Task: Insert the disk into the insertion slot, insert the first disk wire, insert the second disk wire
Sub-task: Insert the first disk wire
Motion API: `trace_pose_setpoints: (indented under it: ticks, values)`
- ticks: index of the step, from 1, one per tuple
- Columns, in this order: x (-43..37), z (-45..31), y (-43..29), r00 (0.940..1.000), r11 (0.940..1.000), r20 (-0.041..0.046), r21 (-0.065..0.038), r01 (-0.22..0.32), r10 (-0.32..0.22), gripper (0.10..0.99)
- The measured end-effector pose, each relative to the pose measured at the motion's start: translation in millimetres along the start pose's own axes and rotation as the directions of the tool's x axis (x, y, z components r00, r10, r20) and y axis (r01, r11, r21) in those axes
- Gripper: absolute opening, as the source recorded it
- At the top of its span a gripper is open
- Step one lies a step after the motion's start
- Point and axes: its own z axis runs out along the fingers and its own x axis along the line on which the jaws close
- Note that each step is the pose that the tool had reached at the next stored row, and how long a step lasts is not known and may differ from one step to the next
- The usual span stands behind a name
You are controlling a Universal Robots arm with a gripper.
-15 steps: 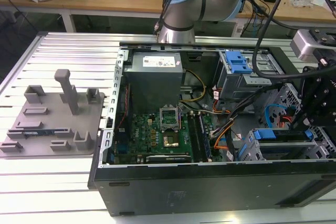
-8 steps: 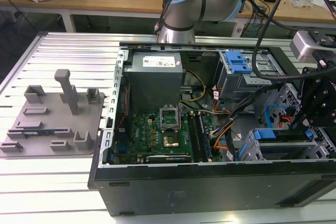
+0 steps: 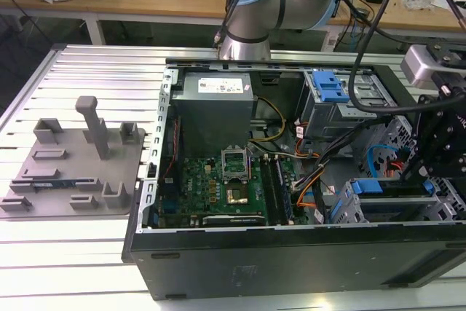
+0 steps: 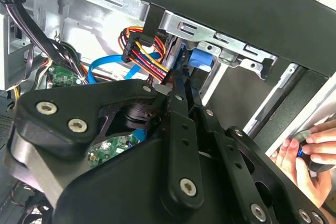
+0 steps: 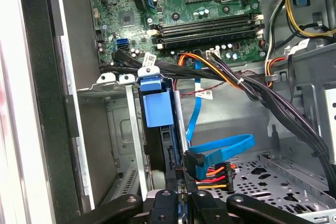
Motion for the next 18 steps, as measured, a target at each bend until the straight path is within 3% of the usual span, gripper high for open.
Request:
trace_pose_setpoints:
  ticks: [9,11,13,18]
  values:
    - [0.0,-1.1,0.0,1.0,1.0,0.0006,0.0,0.003,-0.003,0.165]
    - [-0.6,-7.2,0.3,1.0,1.0,-0.006,0.001,0.004,-0.004,0.165]
    - [-1.3,-8.2,0.3,0.9999,1.0,-0.0112,0.002,0.005,-0.005,0.165]
    - [-2.2,-8.2,0.5,0.9998,0.9999,-0.0122,0.002,0.016,-0.016,0.165]
